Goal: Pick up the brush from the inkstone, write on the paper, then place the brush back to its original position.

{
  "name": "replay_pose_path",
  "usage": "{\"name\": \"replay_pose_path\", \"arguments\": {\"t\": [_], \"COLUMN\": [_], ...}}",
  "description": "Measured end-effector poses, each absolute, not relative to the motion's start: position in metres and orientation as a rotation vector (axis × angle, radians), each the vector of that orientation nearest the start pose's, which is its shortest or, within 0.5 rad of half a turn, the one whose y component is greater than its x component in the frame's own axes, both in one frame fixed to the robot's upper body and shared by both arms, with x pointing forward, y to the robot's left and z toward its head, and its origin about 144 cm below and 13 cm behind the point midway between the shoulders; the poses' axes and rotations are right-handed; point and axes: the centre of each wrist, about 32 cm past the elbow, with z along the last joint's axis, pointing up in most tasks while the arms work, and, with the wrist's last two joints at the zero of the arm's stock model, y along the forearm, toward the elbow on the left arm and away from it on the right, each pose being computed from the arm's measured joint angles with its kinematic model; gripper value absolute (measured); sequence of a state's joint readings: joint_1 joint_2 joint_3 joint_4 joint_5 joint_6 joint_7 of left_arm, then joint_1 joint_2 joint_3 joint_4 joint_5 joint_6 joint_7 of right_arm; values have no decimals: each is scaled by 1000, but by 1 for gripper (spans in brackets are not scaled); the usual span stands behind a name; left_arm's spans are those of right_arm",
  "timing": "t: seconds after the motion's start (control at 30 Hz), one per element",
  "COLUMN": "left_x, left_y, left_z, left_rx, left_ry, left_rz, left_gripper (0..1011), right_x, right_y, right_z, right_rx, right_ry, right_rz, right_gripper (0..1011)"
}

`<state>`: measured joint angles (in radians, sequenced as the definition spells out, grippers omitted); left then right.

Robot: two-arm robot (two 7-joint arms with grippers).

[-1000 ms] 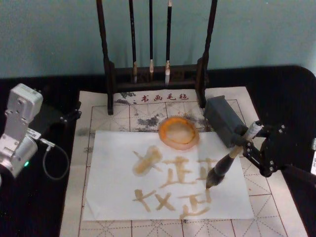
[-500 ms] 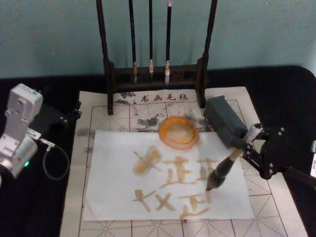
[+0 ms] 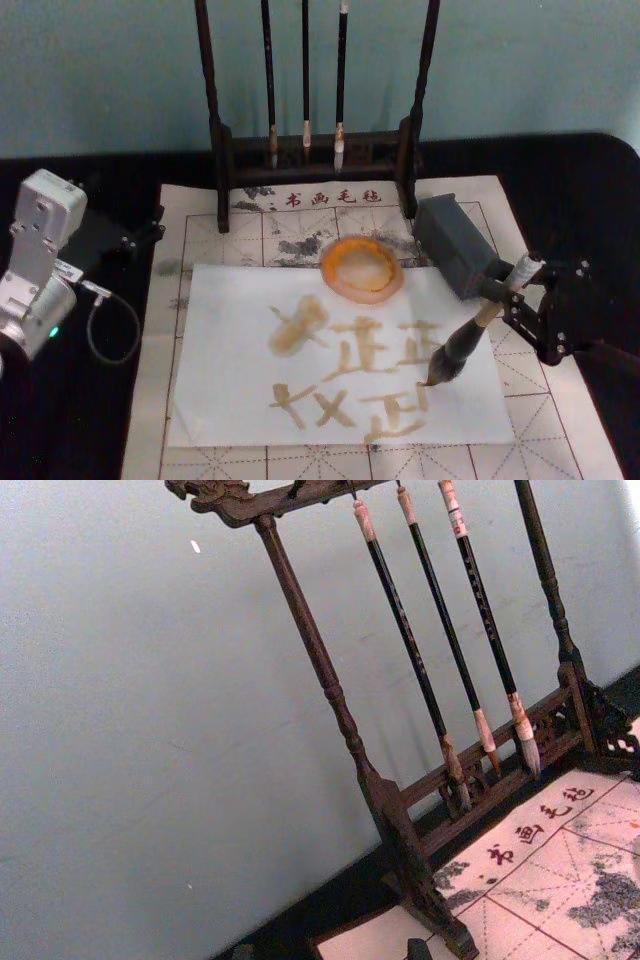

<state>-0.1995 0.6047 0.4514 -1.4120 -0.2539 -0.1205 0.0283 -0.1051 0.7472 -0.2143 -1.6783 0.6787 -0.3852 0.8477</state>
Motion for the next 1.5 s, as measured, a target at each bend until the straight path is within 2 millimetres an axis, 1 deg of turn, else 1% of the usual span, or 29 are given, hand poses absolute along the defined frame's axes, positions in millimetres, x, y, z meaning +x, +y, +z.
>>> {"name": "replay_pose_path", "arguments": {"t": [0.37,1.5], "left_x": [489,489], "left_y": [310,310], "left_z": [1140,1140], "left_rx": [304,304], "left_ry": [-285,-285], "left_rz": [1248,1248], "left_gripper": [1001,1001], "right_x": [418,411], "right_y": [-361,-372], "right_z": [1173,1175], "right_rx": [76,57], "right_ry": [-205,-214], "right_rz": [-491,-538], "right_gripper": [187,187]}}
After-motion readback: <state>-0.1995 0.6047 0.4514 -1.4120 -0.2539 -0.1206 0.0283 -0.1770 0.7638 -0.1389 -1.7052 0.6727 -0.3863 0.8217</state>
